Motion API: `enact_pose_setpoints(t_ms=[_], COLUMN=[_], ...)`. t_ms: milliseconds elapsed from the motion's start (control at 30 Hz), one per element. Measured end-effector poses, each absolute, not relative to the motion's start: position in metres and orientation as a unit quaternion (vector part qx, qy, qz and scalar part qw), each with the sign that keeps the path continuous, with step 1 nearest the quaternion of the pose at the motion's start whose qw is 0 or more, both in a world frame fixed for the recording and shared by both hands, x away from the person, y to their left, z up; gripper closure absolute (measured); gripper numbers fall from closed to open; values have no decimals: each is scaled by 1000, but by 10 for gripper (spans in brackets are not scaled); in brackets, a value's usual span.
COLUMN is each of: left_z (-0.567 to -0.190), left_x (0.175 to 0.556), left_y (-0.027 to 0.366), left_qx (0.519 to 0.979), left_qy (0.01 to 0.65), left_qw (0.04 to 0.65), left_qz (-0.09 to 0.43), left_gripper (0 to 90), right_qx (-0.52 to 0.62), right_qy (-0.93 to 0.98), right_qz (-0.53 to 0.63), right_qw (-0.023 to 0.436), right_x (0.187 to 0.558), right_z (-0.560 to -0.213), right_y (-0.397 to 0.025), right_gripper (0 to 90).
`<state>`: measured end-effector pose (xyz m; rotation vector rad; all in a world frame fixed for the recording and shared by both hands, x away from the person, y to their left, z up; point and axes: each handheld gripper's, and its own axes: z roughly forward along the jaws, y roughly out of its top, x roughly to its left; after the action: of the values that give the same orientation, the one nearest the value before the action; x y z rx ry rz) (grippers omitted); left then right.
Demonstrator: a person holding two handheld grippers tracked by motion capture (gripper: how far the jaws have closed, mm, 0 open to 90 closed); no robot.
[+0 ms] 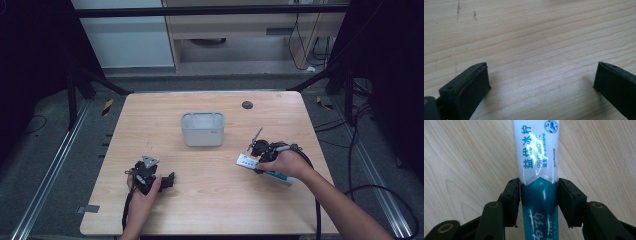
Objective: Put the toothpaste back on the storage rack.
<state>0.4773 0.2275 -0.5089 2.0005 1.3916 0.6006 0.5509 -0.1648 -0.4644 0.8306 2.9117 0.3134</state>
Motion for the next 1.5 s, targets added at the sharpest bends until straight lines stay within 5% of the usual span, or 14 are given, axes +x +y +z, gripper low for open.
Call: enact_pose_setpoints(t_ms=[767,1500], left_z=[-509,-509], left_x=[477,477], left_y=[227,227], left_qx=[758,758], left_qy=[527,527], left_qw=[311,311], left_qz=[228,228], left_gripper=[0,0], right_qx=[263,253], right_qy=[958,959], right_qz=[97,109], right_qw=[57,71], right_x=[550,547], right_z=[-466,-460], right_y=[-163,-167], right_gripper=[588,752])
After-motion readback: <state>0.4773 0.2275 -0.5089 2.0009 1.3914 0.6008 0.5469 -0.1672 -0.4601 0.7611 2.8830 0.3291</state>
